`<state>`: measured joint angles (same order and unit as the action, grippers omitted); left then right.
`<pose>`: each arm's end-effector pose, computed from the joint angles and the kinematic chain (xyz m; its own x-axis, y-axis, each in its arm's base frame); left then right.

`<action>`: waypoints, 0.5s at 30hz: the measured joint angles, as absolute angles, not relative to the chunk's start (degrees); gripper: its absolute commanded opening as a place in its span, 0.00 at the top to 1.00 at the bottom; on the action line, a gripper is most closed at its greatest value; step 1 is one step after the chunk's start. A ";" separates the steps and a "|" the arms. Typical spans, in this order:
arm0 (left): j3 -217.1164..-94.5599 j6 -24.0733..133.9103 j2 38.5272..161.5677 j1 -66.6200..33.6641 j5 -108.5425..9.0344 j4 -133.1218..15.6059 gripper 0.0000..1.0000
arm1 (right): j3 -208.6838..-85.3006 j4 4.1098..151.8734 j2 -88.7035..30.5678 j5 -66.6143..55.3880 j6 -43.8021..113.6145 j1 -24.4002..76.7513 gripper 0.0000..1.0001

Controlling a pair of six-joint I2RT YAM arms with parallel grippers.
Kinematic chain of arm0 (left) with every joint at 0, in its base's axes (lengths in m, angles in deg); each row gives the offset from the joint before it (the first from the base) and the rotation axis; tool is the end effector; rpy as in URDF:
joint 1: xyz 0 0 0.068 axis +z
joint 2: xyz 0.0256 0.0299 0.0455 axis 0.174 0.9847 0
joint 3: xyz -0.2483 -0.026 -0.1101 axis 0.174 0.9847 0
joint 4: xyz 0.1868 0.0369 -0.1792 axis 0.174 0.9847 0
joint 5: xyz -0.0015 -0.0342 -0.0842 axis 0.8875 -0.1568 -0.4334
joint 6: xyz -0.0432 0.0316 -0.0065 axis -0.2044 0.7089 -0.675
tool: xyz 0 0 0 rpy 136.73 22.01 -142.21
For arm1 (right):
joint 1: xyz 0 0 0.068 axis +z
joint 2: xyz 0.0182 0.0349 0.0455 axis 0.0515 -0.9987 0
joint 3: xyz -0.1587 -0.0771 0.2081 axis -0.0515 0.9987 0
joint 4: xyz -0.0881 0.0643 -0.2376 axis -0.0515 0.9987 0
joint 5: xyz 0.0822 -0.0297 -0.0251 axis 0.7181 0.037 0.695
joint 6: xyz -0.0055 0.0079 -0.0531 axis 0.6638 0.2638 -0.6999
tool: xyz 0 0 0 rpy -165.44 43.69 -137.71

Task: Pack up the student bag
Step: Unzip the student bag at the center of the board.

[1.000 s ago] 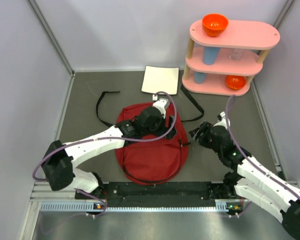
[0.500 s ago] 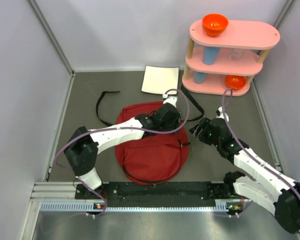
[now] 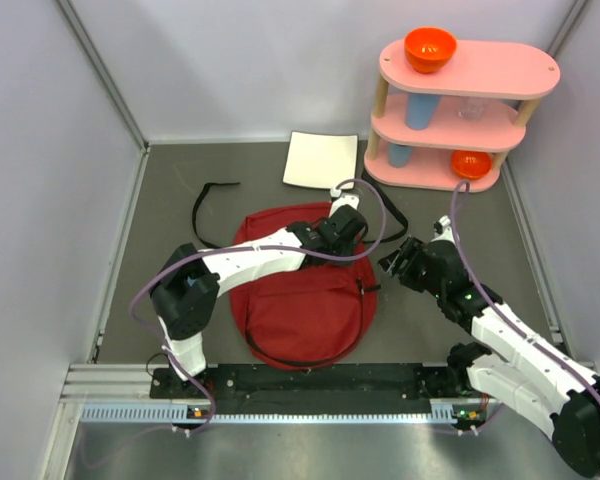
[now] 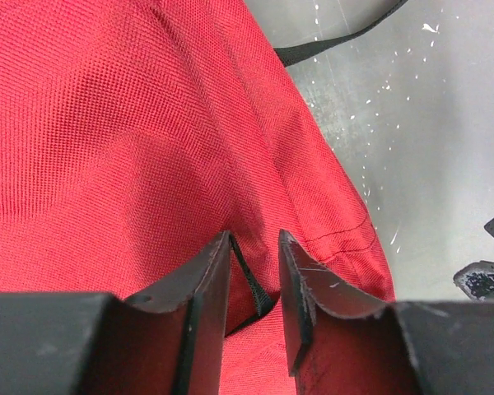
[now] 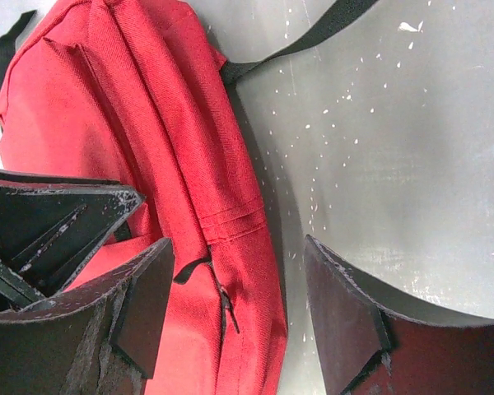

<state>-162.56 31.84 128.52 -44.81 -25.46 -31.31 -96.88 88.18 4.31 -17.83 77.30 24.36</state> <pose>0.2383 -0.3212 0.2375 -0.7538 0.1207 -0.6459 0.3105 0.9317 -0.1882 0.1645 0.0817 0.2122 -0.6171 0.5307 -0.5810 0.1060 0.7877 0.6069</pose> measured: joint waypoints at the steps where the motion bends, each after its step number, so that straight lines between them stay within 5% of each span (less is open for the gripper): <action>1: -162.65 31.84 128.60 -44.81 -25.37 -31.07 0.73 | -96.88 88.16 4.31 -17.83 77.30 24.36 0.37; 3: -162.78 31.73 128.87 -44.78 -25.26 -30.74 0.77 | -96.88 88.18 4.31 -17.83 77.30 24.34 0.37; 7: -162.80 31.39 129.28 -44.83 -25.07 -30.11 1.00 | -96.88 88.16 4.31 -17.81 77.30 24.34 0.37; 15: -162.74 31.17 129.26 -44.92 -25.02 -29.85 1.00 | -96.88 85.76 1.49 -13.77 77.24 24.34 0.37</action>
<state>-162.74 31.17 129.26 -44.92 -25.02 -29.85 -96.88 85.76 1.49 -13.77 77.24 24.34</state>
